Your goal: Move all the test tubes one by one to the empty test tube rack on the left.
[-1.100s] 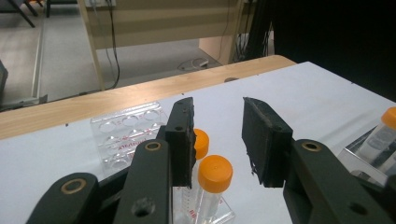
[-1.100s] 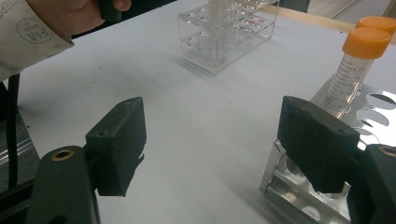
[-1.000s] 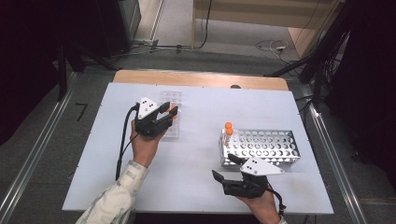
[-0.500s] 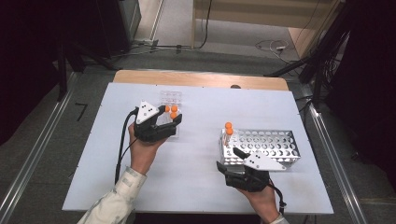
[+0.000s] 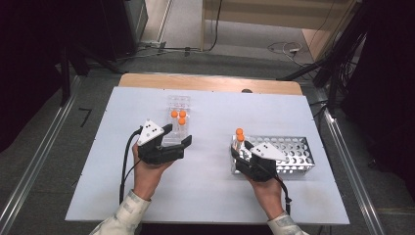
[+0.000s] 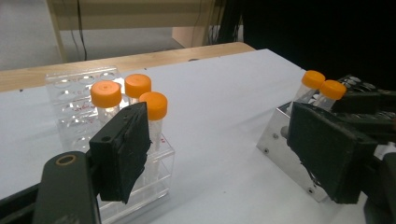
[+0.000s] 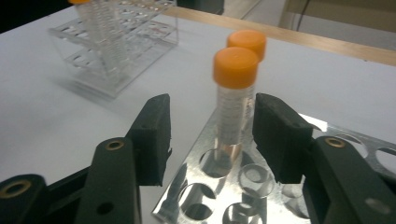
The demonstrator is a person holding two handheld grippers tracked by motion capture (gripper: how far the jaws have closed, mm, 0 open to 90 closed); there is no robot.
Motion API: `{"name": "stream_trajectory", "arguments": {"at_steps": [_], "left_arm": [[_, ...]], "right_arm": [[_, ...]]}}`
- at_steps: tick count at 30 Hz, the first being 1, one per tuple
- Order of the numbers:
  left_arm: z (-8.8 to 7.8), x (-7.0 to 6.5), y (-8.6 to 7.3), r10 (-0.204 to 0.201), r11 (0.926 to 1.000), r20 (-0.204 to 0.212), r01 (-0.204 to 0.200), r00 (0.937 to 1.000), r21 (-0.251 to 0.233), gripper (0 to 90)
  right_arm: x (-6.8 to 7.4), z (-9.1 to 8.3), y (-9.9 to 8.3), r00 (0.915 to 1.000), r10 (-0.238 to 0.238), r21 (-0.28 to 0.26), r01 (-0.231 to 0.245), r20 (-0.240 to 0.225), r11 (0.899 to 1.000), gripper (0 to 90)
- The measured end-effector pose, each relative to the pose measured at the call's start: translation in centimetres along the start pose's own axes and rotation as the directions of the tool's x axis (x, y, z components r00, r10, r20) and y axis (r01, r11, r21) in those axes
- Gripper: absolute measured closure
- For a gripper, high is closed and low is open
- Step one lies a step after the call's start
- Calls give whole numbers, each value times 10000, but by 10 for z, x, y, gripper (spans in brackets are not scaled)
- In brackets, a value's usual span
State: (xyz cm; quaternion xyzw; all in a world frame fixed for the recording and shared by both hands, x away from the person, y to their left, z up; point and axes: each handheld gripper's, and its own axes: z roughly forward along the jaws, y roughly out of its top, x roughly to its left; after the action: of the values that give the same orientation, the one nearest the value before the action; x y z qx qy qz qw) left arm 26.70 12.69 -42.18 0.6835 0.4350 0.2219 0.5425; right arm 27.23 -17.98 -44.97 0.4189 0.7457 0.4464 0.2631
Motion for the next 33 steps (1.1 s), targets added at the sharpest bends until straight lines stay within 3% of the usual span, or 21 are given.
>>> {"name": "stream_trajectory", "arguments": {"at_steps": [7,13,20,33], "left_arm": [[-4,-2,0,23,10000,31,-23,10000,-68,211],[-5,-1,-1,-45,10000,3,45,10000,-47,196],[-4,0,-3,-75,9999,-24,76,10000,100,197],[-4,-1,-3,-76,9999,63,76,10000,101,197]], "right_arm": [[-3,9,3,9985,-34,256,20,548,9997,620],[-2,14,4,9976,-63,644,19,683,9979,660],[-1,17,3,9974,-123,738,70,707,9972,709],[-2,6,11,9978,42,176,-54,667,9998,725]]}}
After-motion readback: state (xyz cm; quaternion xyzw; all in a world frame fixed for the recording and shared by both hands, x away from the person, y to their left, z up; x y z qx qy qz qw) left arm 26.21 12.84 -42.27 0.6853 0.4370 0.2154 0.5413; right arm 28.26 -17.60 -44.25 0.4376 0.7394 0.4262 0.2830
